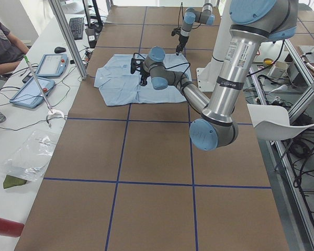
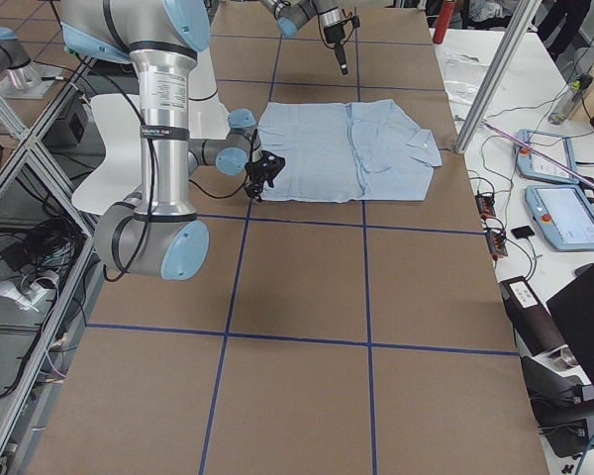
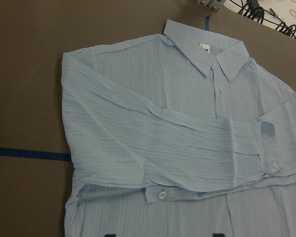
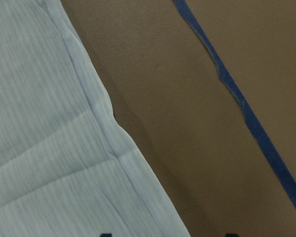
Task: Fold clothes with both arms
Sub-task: 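Release the sleeve with the left gripper while the right gripper moves to the hem corner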
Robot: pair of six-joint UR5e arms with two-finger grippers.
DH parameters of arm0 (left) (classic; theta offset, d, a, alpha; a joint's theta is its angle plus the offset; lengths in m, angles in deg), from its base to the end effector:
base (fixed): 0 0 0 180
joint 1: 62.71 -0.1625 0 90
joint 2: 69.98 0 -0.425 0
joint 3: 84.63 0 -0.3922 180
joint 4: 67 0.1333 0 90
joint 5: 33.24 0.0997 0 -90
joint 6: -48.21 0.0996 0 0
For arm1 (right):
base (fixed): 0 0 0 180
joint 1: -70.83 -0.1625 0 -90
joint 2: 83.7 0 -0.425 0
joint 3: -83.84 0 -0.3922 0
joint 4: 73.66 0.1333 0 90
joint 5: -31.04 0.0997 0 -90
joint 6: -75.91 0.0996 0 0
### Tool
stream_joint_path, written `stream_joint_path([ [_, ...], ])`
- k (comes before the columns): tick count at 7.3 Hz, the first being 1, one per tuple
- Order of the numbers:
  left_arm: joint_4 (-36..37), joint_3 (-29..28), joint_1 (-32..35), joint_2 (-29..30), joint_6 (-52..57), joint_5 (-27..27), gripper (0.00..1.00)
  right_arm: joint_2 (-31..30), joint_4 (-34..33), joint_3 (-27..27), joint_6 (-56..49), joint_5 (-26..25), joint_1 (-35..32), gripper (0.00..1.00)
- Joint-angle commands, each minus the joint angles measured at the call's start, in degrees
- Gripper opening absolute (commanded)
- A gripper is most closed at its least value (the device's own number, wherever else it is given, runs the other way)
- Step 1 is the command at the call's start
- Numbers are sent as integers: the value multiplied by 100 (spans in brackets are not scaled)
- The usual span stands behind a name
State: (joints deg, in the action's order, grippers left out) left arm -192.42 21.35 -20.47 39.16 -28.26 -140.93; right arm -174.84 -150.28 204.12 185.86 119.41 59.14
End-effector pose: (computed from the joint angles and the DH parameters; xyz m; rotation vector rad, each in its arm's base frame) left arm 0.3622 -0.4681 0.2760 0.3339 1.2061 -0.2442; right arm -0.4374 -0.2295 0.4024 -0.0267 -0.7516 0.5369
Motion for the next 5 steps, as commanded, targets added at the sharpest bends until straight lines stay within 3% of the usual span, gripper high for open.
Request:
stream_joint_path([
  [1,0,2,4,-6,0,11,72,-9,6,-39,-9,100,18,73],
  [3,0,2,4,-6,0,20,72,-43,6,-48,0,118,62,72],
  [4,0,2,4,-6,0,64,72,-44,15,-57,0,136,71,63],
  [5,0,2,4,-6,0,99,72,-44,15,-40,8,127,71,42],
])
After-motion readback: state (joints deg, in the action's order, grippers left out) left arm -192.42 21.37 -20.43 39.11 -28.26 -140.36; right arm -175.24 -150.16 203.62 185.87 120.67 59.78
